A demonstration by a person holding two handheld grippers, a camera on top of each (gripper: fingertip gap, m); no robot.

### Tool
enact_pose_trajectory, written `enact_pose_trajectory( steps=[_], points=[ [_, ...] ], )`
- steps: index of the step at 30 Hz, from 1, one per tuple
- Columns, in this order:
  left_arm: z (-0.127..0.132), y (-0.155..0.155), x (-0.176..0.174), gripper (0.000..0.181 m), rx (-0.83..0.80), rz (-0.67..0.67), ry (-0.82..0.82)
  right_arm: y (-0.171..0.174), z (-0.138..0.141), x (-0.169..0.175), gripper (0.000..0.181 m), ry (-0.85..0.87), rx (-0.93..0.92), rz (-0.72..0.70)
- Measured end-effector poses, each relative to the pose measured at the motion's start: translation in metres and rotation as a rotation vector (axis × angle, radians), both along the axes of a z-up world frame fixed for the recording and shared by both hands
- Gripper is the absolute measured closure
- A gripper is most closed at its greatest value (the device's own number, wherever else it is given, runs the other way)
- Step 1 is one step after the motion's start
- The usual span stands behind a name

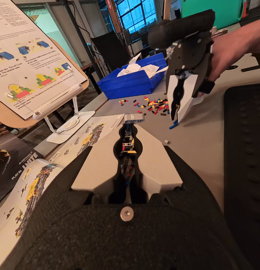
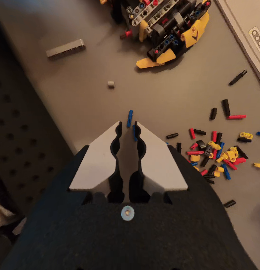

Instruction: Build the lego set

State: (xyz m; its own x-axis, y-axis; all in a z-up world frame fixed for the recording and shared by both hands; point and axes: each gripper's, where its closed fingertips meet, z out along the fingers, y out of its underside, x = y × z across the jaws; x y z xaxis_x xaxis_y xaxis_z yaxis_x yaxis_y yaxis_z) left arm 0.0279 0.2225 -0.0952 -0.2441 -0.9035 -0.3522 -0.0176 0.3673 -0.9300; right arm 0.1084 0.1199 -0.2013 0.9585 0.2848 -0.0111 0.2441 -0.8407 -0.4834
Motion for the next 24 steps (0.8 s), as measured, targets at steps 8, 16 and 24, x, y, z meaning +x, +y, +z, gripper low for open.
enact_pose_trajectory(
  steps=[8, 16, 24],
  points=[
    [-0.004, -0.005, 0.000, 0.174, 0.012, -0.018, 0.018, 0.012, -0.014, 0.001, 0.167, -0.068, -0.117, 0.020],
    [-0.006, -0.008, 0.001, 0.174, 0.000, -0.027, 0.035, 0.057, 0.045, -0.027, 0.176, 0.174, 0.224, 0.007],
    [0.026, -0.010, -0.007, 0.174, -0.111, -0.060, -0.105, 0.115, 0.166, -0.082, 0.177, 0.920, 0.912, -0.143]
  ],
)
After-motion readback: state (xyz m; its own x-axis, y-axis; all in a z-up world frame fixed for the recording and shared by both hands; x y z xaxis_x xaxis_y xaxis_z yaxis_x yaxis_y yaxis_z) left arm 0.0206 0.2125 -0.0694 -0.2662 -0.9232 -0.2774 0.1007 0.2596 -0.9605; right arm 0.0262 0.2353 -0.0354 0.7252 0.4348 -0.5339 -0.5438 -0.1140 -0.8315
